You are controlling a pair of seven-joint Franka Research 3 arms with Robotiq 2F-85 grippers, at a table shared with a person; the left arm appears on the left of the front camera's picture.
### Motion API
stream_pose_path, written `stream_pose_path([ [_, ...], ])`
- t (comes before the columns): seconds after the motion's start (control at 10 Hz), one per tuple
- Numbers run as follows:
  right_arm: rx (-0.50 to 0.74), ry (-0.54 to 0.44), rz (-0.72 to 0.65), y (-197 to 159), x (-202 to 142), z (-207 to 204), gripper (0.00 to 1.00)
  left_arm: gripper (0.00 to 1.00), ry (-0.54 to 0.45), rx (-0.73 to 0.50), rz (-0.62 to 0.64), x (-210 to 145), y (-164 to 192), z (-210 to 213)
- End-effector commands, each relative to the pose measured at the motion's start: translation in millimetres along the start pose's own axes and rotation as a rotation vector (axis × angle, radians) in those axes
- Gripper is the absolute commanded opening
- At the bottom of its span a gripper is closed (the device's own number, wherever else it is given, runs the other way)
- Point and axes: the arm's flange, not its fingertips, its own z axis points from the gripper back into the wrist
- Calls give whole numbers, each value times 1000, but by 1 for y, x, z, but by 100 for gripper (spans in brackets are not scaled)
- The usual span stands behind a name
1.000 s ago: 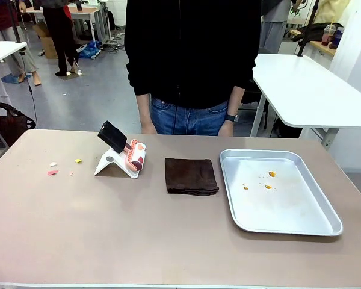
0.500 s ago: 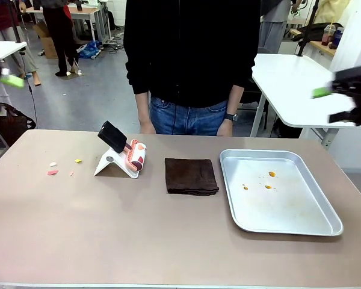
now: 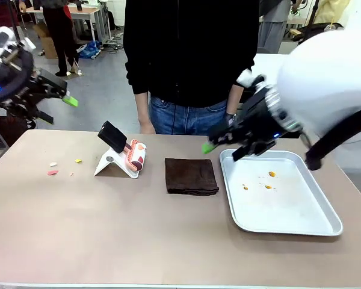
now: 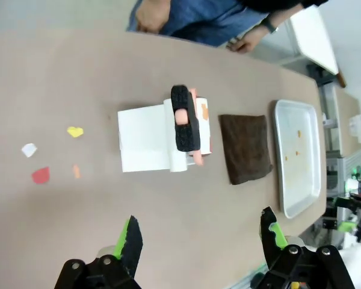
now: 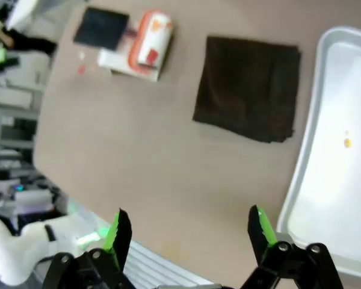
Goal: Clean the surface of the table.
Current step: Hold the Lint Roller with your left hand and the towel with your right hand.
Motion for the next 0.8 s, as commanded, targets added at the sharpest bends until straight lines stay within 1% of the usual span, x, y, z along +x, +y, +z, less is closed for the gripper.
stream_pose_path([
  [0.0, -16, 143, 51, -6, 29, -23, 100, 100, 54, -14, -9, 12, 2, -12],
  [0.1, -61, 186, 47, -14, 33, -41, 100, 100, 61, -23, -3, 14, 6, -21],
  [0.2, -56, 220, 31, -23, 36, -54, 100, 100, 76, -38, -10, 15, 11, -25],
  [0.3, -59, 195, -43, -33, 38, -57, 100, 100, 76, -12, 27, 16, 15, -26],
  [0.4, -55, 179, 49, -24, 20, -56, 100, 100, 67, -10, 7, 9, 7, -31],
  [0.6, -55, 179, 49, -24, 20, -56, 100, 100, 67, -10, 7, 9, 7, -31],
  [0.7, -54, 201, 30, -36, 28, -63, 100, 100, 67, -10, 7, 9, 7, -31],
])
